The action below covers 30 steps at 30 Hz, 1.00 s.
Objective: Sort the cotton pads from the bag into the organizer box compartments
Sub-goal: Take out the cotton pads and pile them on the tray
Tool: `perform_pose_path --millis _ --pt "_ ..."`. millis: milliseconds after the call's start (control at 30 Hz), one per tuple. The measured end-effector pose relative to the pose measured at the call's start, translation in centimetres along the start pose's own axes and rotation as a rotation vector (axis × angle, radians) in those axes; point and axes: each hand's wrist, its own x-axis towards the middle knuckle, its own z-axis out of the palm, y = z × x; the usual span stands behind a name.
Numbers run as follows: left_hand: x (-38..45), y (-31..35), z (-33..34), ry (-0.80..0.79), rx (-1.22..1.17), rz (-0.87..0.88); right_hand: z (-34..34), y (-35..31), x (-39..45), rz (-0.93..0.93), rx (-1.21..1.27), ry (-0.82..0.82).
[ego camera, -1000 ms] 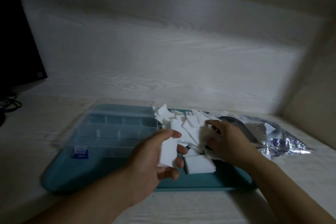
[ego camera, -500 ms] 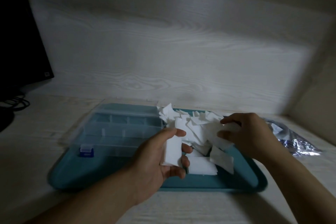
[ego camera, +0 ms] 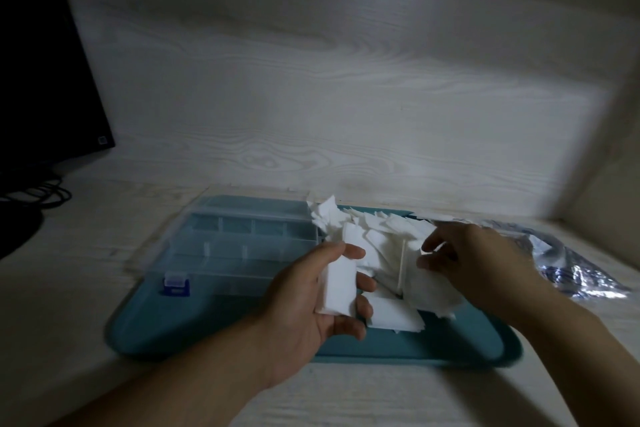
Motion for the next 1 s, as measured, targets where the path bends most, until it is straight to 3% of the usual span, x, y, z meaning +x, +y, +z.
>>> perform_pose_path --millis 200,433,533,600,667,733,867,1000 --pt "0.0 -0.1 -0.1 -0.007 0.016 0.012 -0.4 0.7 0.1 -0.003 0.082 0.024" --pt "0.2 -0.1 -0.2 -0.016 -0.021 0.008 -2.0 -0.8 -0.8 -0.164 0.529 0.360" --pt "0.4 -0.3 -0.3 -0.048 -0.049 0.004 -2.1 -2.8 -2.0 -0.224 0.979 0.155" --pt "0.5 -0.6 -0.5 -0.091 -0.031 -0.012 -1.2 -4.2 -2.7 -0.239 1.103 -0.041" --pt "0.6 -0.8 -0.6 -0.111 0.006 -0.032 0.2 -5.1 -3.2 -0.259 1.027 -0.161" --pt "0.7 -0.9 -0.7 -0.116 0.020 -0.042 1.5 -5.4 -3.3 -0.262 0.883 -0.166" --pt "0.7 -0.8 -0.5 -0.104 -0.048 -0.043 2.7 -5.1 -3.2 -0.366 0.450 0.108" --pt "0.6 -0.8 -0.2 -0.050 -0.121 -0.030 3.0 -4.4 -2.8 -0.453 0.377 0.198"
